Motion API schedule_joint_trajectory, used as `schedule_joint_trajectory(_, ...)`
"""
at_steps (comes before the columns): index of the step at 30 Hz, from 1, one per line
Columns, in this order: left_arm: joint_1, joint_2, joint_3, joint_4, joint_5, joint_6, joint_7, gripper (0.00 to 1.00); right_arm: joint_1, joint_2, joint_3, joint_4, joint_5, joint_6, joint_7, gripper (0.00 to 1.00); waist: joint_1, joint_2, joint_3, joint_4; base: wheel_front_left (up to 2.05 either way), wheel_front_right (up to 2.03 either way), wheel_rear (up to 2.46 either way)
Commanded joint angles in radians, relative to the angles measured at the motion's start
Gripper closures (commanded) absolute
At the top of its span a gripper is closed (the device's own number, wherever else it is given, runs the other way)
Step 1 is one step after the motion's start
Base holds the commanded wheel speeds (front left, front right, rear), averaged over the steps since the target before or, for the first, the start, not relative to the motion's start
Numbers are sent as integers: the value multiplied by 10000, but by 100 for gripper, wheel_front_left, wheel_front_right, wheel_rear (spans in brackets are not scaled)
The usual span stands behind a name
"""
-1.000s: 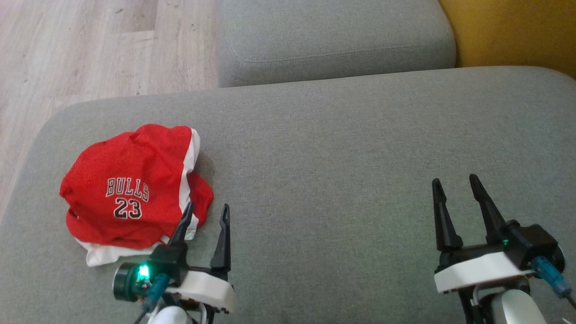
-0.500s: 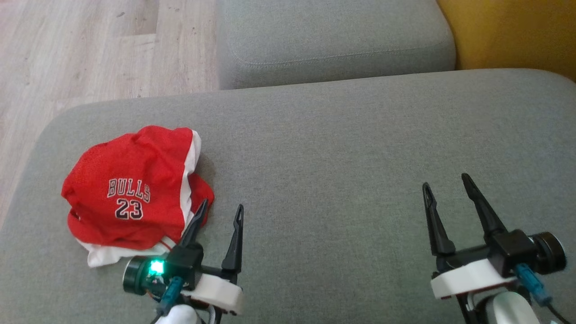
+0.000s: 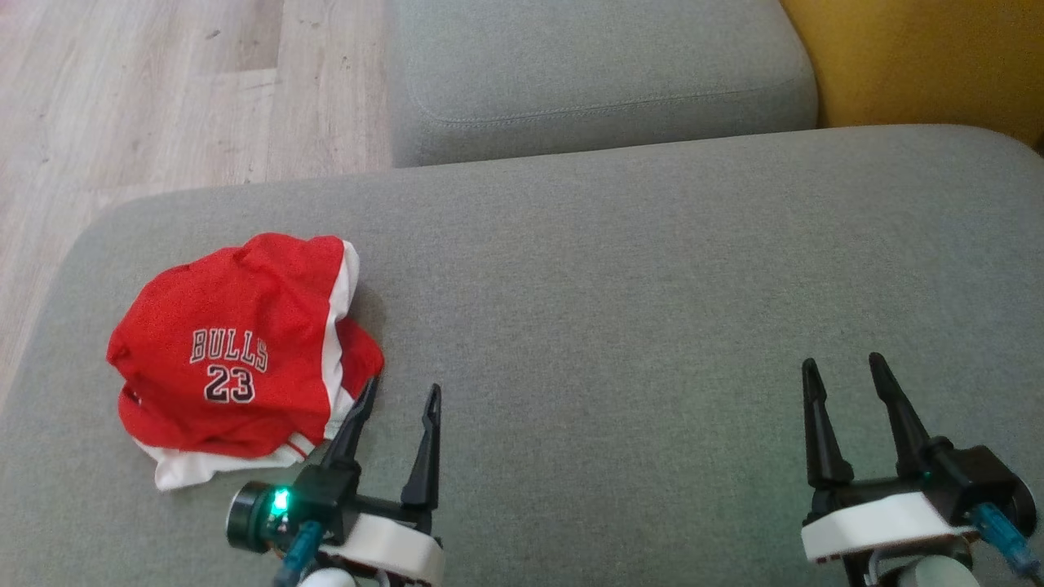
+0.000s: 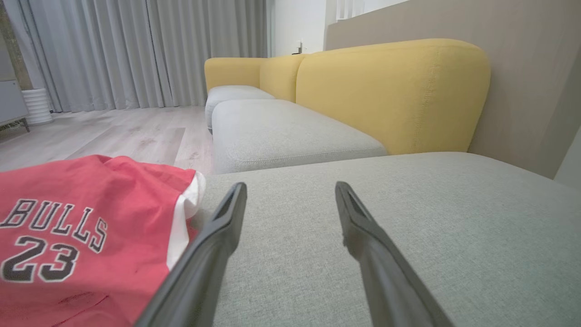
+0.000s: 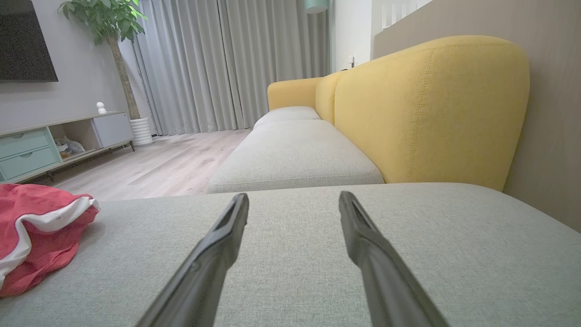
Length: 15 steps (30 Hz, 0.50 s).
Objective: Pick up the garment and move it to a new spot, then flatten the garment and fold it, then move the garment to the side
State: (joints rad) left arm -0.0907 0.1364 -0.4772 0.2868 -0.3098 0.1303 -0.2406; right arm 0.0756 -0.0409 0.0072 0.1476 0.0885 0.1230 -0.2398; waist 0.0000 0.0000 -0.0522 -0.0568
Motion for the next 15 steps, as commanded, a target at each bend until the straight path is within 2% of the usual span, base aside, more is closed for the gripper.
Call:
schedule_joint_trajectory(1,-289,-54,368,-234,341,-69,-187,0,-257,-92,226,-260,-101,76,-195,0,0,0,-17,-24,0,0,0)
schedule_joint_trajectory(5,-235,-180,535,-146,475,-244,-212,0,-292,-93,174,-75,360,77,-220,0,0,0,-28,-72,0,0,0)
schedule_joint_trajectory(15,-152,-434,1018,49,632,-564,-212,0,-374,-93,227,58,528,77,-220,0,0,0,-43,-81,0,0,0)
